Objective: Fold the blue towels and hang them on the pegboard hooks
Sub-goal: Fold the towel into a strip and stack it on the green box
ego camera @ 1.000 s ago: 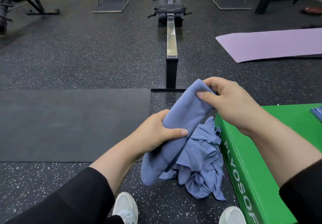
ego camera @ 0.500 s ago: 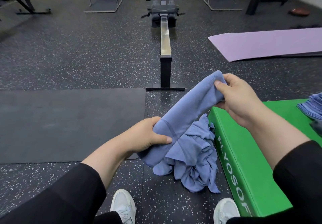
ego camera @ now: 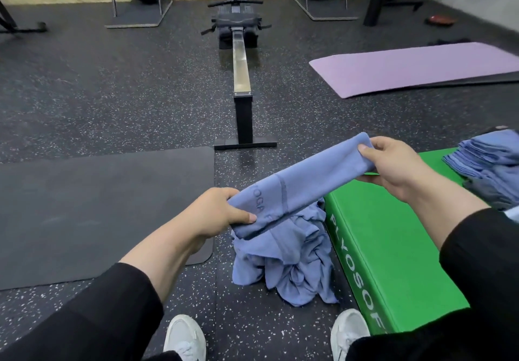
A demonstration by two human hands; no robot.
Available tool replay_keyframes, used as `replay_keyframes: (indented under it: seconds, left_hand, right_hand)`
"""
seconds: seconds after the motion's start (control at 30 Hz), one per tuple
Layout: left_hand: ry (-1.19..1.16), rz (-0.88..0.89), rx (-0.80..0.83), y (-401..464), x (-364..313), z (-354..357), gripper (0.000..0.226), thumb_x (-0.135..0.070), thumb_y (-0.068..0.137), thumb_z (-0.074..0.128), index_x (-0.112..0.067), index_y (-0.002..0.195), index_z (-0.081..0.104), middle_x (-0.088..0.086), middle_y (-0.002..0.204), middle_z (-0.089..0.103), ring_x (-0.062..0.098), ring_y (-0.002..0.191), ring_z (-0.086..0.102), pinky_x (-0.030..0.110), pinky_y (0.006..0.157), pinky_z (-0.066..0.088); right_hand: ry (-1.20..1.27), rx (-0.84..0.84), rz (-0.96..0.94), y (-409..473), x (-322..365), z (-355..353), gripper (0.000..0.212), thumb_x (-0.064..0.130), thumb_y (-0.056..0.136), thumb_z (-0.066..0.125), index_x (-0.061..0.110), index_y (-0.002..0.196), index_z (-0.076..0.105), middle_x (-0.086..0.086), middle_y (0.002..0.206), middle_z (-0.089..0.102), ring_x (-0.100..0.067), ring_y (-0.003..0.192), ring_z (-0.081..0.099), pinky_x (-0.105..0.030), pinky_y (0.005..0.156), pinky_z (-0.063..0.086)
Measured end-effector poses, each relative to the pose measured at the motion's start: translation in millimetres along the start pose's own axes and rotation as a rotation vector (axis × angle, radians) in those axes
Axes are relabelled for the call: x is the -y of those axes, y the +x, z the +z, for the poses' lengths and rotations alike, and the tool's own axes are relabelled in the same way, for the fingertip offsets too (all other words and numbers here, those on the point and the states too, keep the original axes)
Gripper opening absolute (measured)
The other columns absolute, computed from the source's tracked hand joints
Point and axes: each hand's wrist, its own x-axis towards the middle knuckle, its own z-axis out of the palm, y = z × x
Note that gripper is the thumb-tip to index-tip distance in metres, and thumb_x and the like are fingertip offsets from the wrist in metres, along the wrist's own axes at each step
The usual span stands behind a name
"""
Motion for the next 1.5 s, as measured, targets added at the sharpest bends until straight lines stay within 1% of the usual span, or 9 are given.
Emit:
replay_keyframes:
  seconds: [0.27,0.47,0.6,0.77,0.93,1.13,1.27,1.4,1.5]
  left_hand:
    - [-0.091,0.056,0.094,26.1,-37.7,80.6,0.019,-0.006,0.077,0.081,-0.005,0.092,0.069,0.006,0.076,0.069,0.019,0.070,0.061,0.034,0.067,0.049]
    - [-0.118,-0.002,0.157,53.9,-37.7,162.7,0.035,-0.024,0.079,0.082,-0.014,0.109,0.069,0.013,0.100,0.075,0.020,0.080,0.065,0.033,0.068,0.052]
    - [-0.203,-0.088,0.163,68.4,-25.9,209.4,0.018,-0.008,0.087,0.075,-0.012,0.102,0.066,0.011,0.088,0.069,0.020,0.075,0.059,0.032,0.067,0.051]
    - [-0.244,-0.190,0.210,93.9,-0.3,260.6,0.026,0.000,0.085,0.072,-0.012,0.106,0.062,0.008,0.083,0.057,0.021,0.069,0.051,0.036,0.069,0.049]
    - [-0.253,-0.214,0.212,132.1,12.4,303.5,0.032,-0.005,0.086,0.073,-0.014,0.114,0.059,0.015,0.104,0.064,0.021,0.076,0.057,0.030,0.062,0.052]
    - [-0.228,-0.235,0.222,192.4,13.8,345.1,0.041,-0.011,0.086,0.075,-0.012,0.123,0.056,0.010,0.094,0.063,0.023,0.072,0.052,0.036,0.068,0.046]
    - [0.385,-0.052,0.129,221.6,13.6,365.1,0.071,-0.040,0.085,0.076,-0.019,0.145,0.045,0.014,0.132,0.054,0.034,0.116,0.057,0.042,0.091,0.049]
    - [0.885,0.432,-0.040,215.9,15.0,380.8,0.043,-0.051,0.091,0.064,-0.025,0.124,0.058,0.002,0.122,0.053,0.028,0.114,0.051,0.043,0.089,0.040]
    - [0.993,0.487,0.019,213.8,27.0,392.9,0.034,-0.052,0.092,0.061,-0.025,0.112,0.060,0.000,0.116,0.053,0.026,0.108,0.051,0.042,0.086,0.038]
  right_hand:
    - [-0.133,-0.134,0.086,1.8,-50.6,-107.2,0.017,0.016,0.102,0.058,0.004,0.113,0.063,-0.020,0.108,0.070,-0.028,0.092,0.066,-0.045,0.087,0.058]
    - [-0.312,-0.226,0.191,12.9,-111.5,-165.9,0.030,0.009,0.097,0.061,-0.001,0.125,0.061,-0.023,0.113,0.067,-0.035,0.101,0.067,-0.052,0.093,0.057]
    - [-0.466,-0.254,0.239,28.2,-152.8,-186.2,0.035,0.001,0.090,0.057,0.000,0.125,0.064,-0.021,0.100,0.069,-0.030,0.087,0.064,-0.040,0.074,0.057]
    - [-0.605,-0.241,0.277,56.2,-197.3,-200.7,0.035,0.004,0.095,0.056,0.001,0.130,0.061,-0.014,0.095,0.062,-0.019,0.065,0.053,-0.024,0.052,0.033]
    - [-0.649,-0.256,0.324,95.1,-247.9,-211.5,0.038,0.006,0.097,0.054,0.002,0.134,0.059,-0.015,0.098,0.062,-0.025,0.070,0.054,-0.025,0.052,0.033]
    - [-0.738,-0.290,0.334,145.0,-280.8,-230.4,0.038,0.004,0.097,0.050,-0.001,0.134,0.057,-0.019,0.094,0.062,-0.025,0.063,0.052,-0.026,0.052,0.034]
    - [-0.986,-0.266,0.275,167.9,-294.3,-243.5,0.049,0.013,0.096,0.061,-0.002,0.141,0.052,-0.031,0.131,0.058,-0.042,0.114,0.059,-0.043,0.097,0.046]
    - [-1.038,-0.071,0.011,158.7,-305.6,-225.5,0.030,0.014,0.090,0.063,0.006,0.118,0.067,-0.019,0.118,0.063,-0.037,0.108,0.059,-0.040,0.096,0.045]
    - [-1.158,0.146,-0.048,141.9,-319.8,-221.5,0.032,0.020,0.084,0.066,0.016,0.116,0.065,-0.008,0.118,0.062,-0.031,0.109,0.058,-0.042,0.094,0.049]
